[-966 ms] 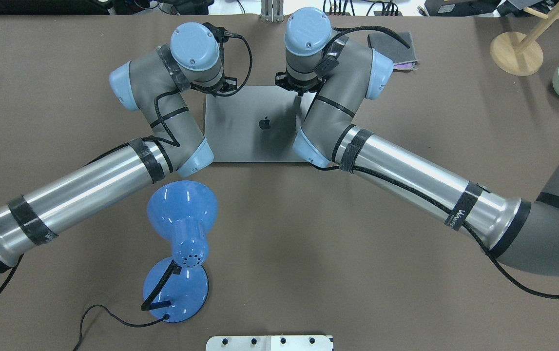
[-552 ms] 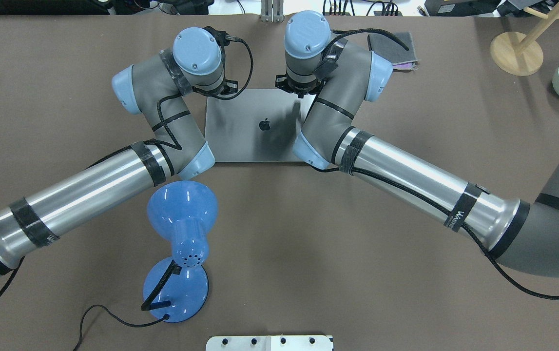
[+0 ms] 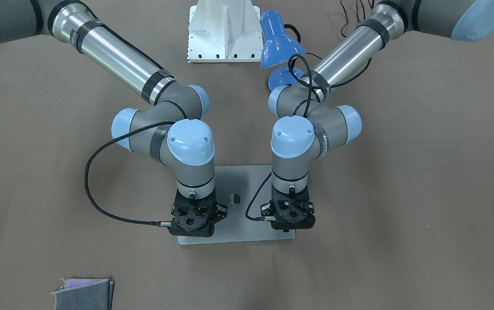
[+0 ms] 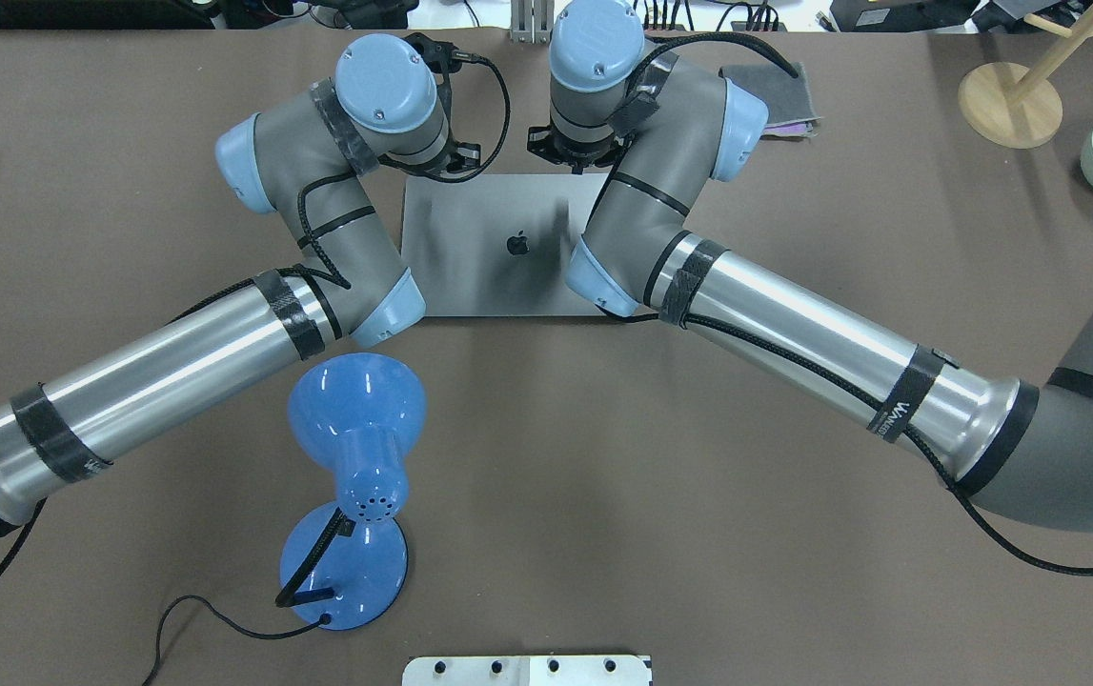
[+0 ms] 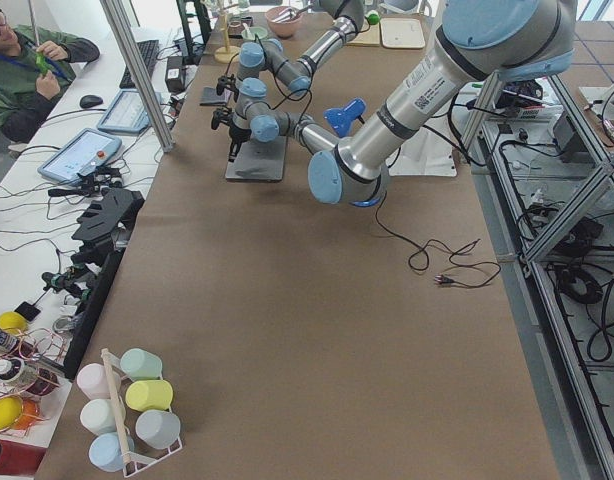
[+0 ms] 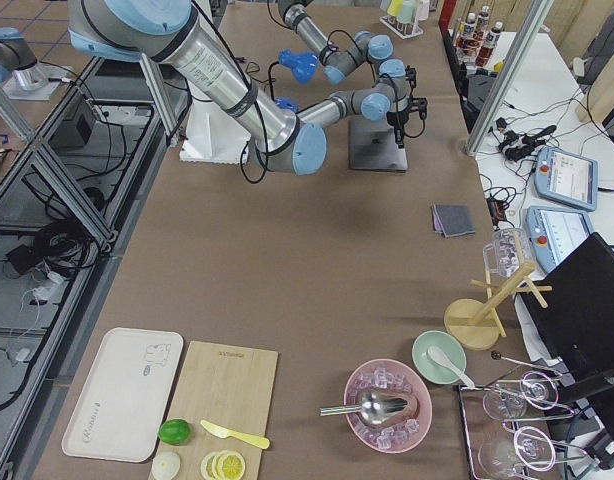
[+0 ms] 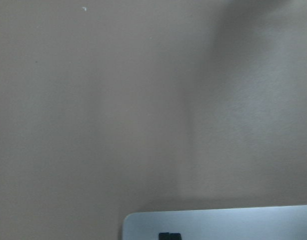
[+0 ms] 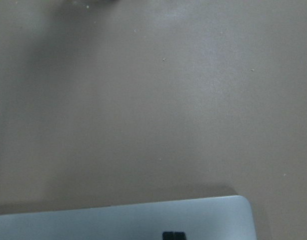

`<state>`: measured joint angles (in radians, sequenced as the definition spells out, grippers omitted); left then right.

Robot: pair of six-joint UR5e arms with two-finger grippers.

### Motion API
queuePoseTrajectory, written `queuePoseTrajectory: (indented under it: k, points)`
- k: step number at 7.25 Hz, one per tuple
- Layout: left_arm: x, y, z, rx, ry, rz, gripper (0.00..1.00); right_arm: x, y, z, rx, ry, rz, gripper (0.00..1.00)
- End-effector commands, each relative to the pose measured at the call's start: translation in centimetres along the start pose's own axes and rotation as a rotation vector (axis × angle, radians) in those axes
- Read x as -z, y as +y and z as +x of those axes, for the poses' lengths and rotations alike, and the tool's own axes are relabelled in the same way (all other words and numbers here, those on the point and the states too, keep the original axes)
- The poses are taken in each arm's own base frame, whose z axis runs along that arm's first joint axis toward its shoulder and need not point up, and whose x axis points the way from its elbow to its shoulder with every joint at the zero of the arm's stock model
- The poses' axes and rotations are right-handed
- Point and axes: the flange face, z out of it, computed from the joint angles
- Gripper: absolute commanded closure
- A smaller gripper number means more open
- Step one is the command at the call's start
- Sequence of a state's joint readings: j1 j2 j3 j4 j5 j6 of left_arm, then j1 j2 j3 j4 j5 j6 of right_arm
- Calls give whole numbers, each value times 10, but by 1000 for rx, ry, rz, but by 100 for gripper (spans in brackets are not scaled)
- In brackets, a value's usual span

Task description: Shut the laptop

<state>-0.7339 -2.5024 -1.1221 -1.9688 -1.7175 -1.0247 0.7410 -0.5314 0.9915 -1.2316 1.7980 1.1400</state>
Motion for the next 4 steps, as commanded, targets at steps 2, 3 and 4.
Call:
queuePoseTrajectory:
  k: [2, 3, 4]
  points:
    - [106, 4, -18, 33, 68, -134, 2, 79, -17, 64, 32, -59, -72, 1]
    - [155, 14, -34, 17, 43, -176, 2, 109, -7, 115, 64, -59, -98, 0]
    - [205, 28, -69, -82, 5, -203, 2, 150, 3, 172, 110, -47, -122, 0]
